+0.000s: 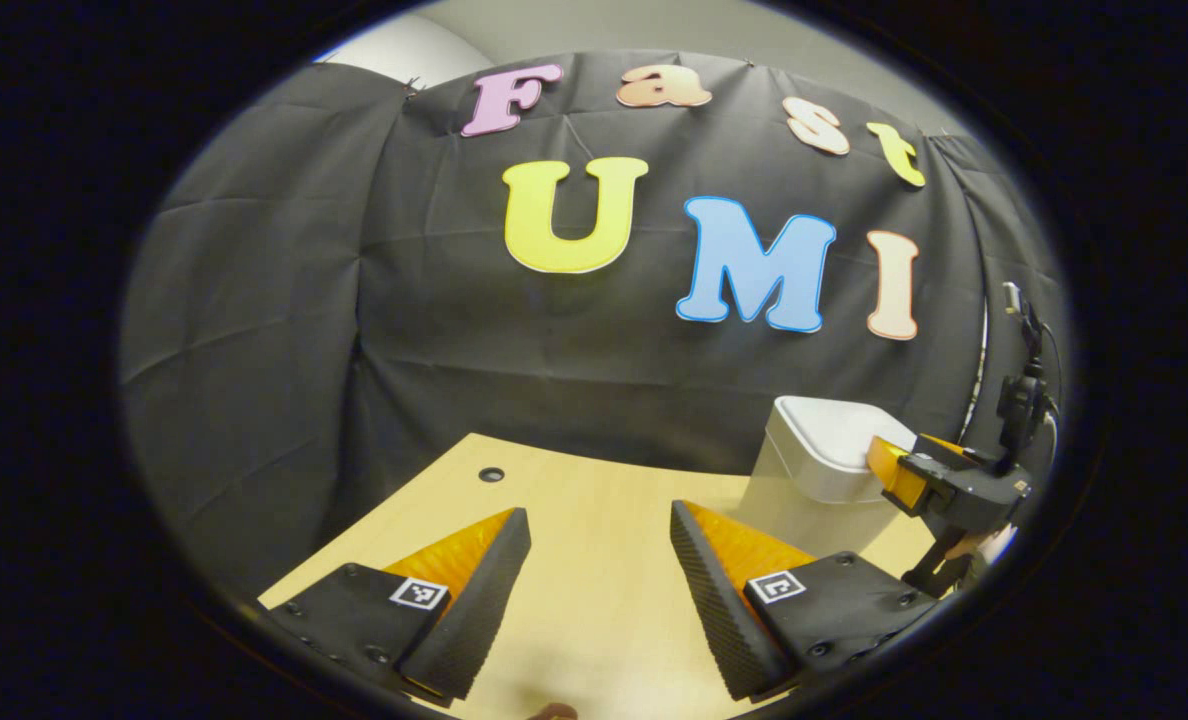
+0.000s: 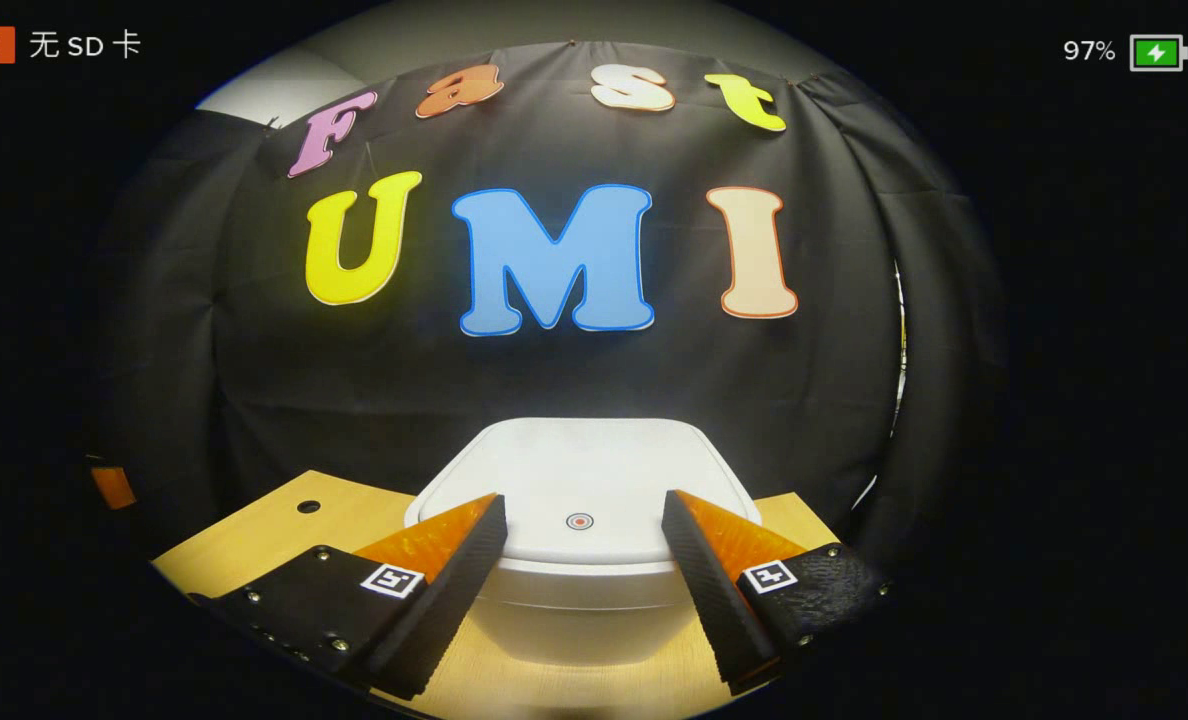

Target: Press the lid of the desktop garbage bin to open it, pick up the crumpled paper on the desktop and throw it into the bin, then pick up the pop can on the desktop and drop it into the bin, and finally close the garbage bin lid.

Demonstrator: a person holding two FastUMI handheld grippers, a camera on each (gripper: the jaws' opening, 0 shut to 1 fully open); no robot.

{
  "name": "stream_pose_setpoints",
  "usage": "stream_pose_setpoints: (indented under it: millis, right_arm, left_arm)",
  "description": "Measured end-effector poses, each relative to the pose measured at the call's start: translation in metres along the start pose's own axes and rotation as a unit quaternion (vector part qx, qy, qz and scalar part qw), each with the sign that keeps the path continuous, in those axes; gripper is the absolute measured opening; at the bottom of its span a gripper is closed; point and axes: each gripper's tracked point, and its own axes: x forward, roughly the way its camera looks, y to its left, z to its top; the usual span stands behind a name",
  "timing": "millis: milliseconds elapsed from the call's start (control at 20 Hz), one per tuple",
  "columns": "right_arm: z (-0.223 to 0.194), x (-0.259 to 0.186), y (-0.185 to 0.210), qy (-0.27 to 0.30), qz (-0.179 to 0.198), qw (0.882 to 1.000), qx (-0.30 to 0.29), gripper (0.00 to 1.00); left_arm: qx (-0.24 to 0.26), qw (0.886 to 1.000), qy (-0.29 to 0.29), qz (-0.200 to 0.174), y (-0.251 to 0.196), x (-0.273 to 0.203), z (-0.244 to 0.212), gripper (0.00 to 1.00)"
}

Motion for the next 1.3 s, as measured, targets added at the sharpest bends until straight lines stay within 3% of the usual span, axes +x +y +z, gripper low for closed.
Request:
stream_pose_setpoints:
  millis: [550, 1300]
  right_arm:
    - [0.007, -0.008, -0.003, 0.001, 0.006, 1.000, -0.005, 0.99]
    - [0.064, -0.123, -0.011, -0.079, -0.001, 0.997, -0.011, 0.99]
  left_arm:
    - [0.020, 0.999, -0.020, -0.023, -0.020, -0.001, 0.021, 0.93]
    - [0.041, 0.991, -0.085, -0.095, -0.081, -0.026, 0.059, 0.96]
